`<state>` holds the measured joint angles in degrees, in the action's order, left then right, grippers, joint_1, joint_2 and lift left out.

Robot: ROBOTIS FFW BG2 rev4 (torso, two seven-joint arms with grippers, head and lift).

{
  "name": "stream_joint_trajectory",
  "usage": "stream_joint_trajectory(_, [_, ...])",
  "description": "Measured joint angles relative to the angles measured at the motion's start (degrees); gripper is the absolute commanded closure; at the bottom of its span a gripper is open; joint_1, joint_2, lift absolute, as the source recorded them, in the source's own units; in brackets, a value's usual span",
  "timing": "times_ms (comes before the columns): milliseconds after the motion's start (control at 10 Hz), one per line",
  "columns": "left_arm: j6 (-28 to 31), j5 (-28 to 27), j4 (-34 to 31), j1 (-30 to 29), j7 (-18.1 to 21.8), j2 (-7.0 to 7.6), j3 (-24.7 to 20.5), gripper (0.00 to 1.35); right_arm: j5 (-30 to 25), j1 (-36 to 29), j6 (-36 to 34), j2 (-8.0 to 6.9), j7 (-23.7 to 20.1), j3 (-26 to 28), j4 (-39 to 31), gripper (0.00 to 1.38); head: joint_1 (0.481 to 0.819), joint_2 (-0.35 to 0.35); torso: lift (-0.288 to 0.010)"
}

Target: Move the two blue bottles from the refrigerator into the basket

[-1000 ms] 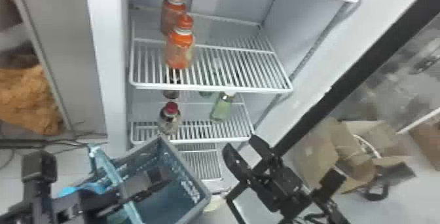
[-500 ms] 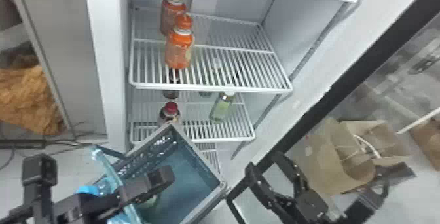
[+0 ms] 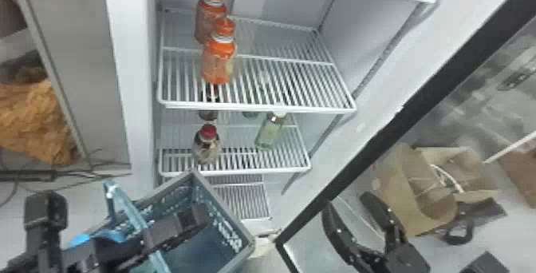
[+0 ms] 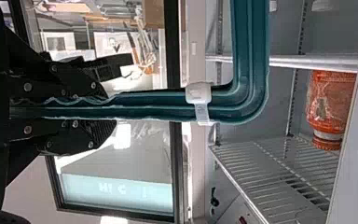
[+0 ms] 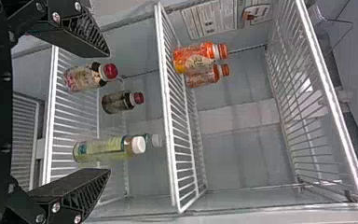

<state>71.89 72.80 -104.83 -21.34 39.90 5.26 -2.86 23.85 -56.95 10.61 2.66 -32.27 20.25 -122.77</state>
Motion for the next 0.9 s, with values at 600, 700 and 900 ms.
stream_joint_trajectory(600, [-0.03,0.0,0.0,0.32,0.0,0.01,-0.25,1.2,-1.19,-1.87,1.07,-1.09,0.01,1.52,-1.46,0.18,0.695,-0.35,-0.01])
stream_joint_trajectory(700, [-0.03,-0.02,0.0,0.33,0.0,0.02,-0.19,1.2,-1.06,-1.69,1.07,-0.98,0.01,1.35,-1.19,0.18,0.695,-0.35,-0.01])
stream_joint_trajectory(900, [-0.02,-0.12,0.0,0.25,-0.08,0.08,-0.14,1.2,-0.62,-1.43,1.07,-0.63,0.01,0.91,-0.69,0.18,0.695,-0.35,-0.01])
